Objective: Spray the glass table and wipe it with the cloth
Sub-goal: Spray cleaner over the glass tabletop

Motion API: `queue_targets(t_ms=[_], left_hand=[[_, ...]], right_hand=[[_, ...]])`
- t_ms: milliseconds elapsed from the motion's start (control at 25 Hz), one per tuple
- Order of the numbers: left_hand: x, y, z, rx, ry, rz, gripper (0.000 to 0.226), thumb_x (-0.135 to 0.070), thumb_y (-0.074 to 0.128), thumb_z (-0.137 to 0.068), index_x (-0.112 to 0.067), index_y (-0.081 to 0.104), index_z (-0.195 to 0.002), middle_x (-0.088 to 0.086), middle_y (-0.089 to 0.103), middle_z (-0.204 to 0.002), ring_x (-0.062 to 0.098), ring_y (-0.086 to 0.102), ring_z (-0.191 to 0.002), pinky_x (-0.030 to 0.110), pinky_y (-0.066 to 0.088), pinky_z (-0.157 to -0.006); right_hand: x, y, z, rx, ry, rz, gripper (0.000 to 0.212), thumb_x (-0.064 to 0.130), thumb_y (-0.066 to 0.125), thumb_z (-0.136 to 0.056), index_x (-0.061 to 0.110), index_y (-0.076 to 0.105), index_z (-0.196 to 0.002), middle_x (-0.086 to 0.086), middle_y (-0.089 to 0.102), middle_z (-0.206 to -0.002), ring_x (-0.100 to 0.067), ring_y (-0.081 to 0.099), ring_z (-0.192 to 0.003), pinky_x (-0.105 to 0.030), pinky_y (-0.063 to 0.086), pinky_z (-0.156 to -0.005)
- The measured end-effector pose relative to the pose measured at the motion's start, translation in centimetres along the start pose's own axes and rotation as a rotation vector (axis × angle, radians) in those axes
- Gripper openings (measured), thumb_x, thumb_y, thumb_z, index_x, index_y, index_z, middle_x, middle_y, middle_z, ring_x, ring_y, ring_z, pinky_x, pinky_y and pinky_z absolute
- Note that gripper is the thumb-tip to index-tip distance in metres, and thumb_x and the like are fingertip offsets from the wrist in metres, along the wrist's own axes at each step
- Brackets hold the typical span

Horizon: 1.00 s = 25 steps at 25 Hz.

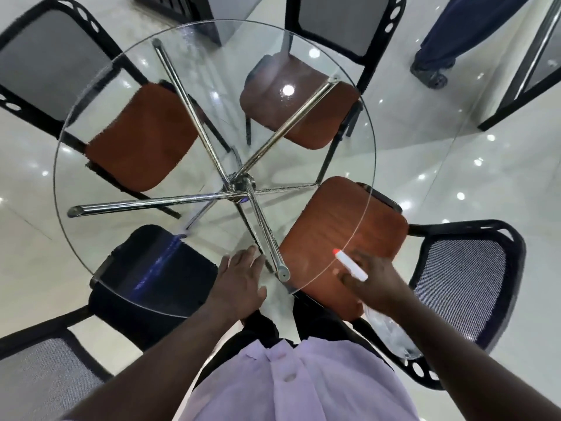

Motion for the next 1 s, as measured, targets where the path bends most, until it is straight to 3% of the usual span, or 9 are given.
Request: queue_targets(t_ms=[120, 320, 440, 560, 640, 800, 880, 1000], left_hand=[[-0.7, -0.2, -1.0, 0.0, 0.004, -0.014, 0.077, -0.051, 0.056, -0.096, -0.02, 0.028, -0.16, 0.006, 0.009, -0.174, 0.027, 0.013, -0.158, 0.049, 0.01, -0.127], [0.1, -0.5, -0.8, 0.001, -0.03, 0.003, 0.078, -0.048, 0.055, -0.095, -0.022, 0.024, -0.162, 0.005, 0.009, -0.173, 0.024, 0.015, -0.158, 0.046, 0.012, -0.128], [2.3, -0.4, 0.1, -0.029, -0.088, 0.069, 0.08, -0.053, 0.055, -0.094, -0.021, 0.027, -0.162, 0.006, 0.013, -0.173, 0.025, 0.02, -0.157, 0.046, 0.016, -0.128], [5.2, -0.7, 2.1, -0.067, -0.189, 0.134, 0.079, -0.055, 0.052, -0.094, -0.023, 0.027, -0.162, 0.004, 0.015, -0.173, 0.023, 0.019, -0.158, 0.045, 0.014, -0.128], [7.5, -0.8, 4.1, -0.091, -0.269, 0.15, 0.076, -0.052, 0.054, -0.096, -0.024, 0.027, -0.161, 0.002, 0.016, -0.172, 0.021, 0.016, -0.158, 0.047, 0.01, -0.129], [12.9, 0.7, 9.2, -0.123, -0.429, 0.263, 0.078, -0.051, 0.059, -0.097, -0.026, 0.025, -0.162, 0.0, 0.014, -0.173, 0.019, 0.014, -0.159, 0.05, 0.005, -0.129], [15.8, 2.0, 11.8, -0.152, -0.49, 0.334, 0.077, -0.051, 0.059, -0.097, -0.027, 0.026, -0.162, -0.001, 0.015, -0.173, 0.019, 0.015, -0.159, 0.05, 0.007, -0.129], [19.0, 3.8, 14.8, -0.196, -0.544, 0.396, 0.077, -0.051, 0.06, -0.096, -0.028, 0.027, -0.161, 0.0, 0.018, -0.172, 0.021, 0.02, -0.158, 0.053, 0.012, -0.13]], right_hand=[[-0.9, 1.1, 0.8, 0.006, 0.005, 0.044, 0.035, 0.052, 0.064, -0.087, 0.017, 0.063, -0.083, -0.002, 0.067, -0.066, -0.024, 0.066, -0.058, -0.048, 0.057, -0.06], [-1.9, -4.9, -2.5, -0.149, 0.187, -0.056, 0.023, 0.034, 0.075, -0.097, 0.013, 0.068, -0.105, -0.013, 0.075, -0.084, -0.034, 0.073, -0.072, -0.044, 0.06, -0.072], [0.4, -7.2, -5.4, -0.19, 0.133, -0.118, 0.021, 0.033, 0.073, -0.097, 0.018, 0.072, -0.112, -0.008, 0.078, -0.082, -0.025, 0.076, -0.061, -0.043, 0.065, -0.064], [5.4, -5.0, -7.2, -0.063, -0.005, -0.058, 0.034, 0.038, 0.075, -0.096, 0.02, 0.071, -0.124, -0.011, 0.079, -0.094, -0.027, 0.078, -0.078, -0.035, 0.06, -0.071], [10.0, -1.9, -7.5, -0.001, -0.191, -0.009, 0.028, 0.034, 0.08, -0.093, 0.012, 0.074, -0.108, -0.01, 0.075, -0.091, -0.031, 0.074, -0.082, -0.042, 0.057, -0.079], [18.4, 5.7, -7.0, 0.028, -0.346, 0.098, 0.024, 0.023, 0.08, -0.093, 0.008, 0.065, -0.082, -0.01, 0.068, -0.068, -0.042, 0.069, -0.07, -0.042, 0.045, -0.065], [22.9, 9.0, -6.4, 0.039, -0.426, 0.059, 0.029, 0.035, 0.078, -0.091, 0.011, 0.065, -0.085, -0.01, 0.071, -0.07, -0.041, 0.07, -0.067, -0.042, 0.051, -0.063], [28.2, 12.8, -5.7, 0.114, -0.461, 0.032, 0.045, 0.064, 0.064, -0.083, 0.024, 0.068, -0.102, 0.0, 0.074, -0.081, -0.026, 0.074, -0.074, -0.042, 0.061, -0.07]])
Point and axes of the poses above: each hand's wrist, its own z-axis away from the middle knuckle, its own y-axis out of the palm, x = y × z, the point moved 9 cm from there along -z, towards the middle knuckle
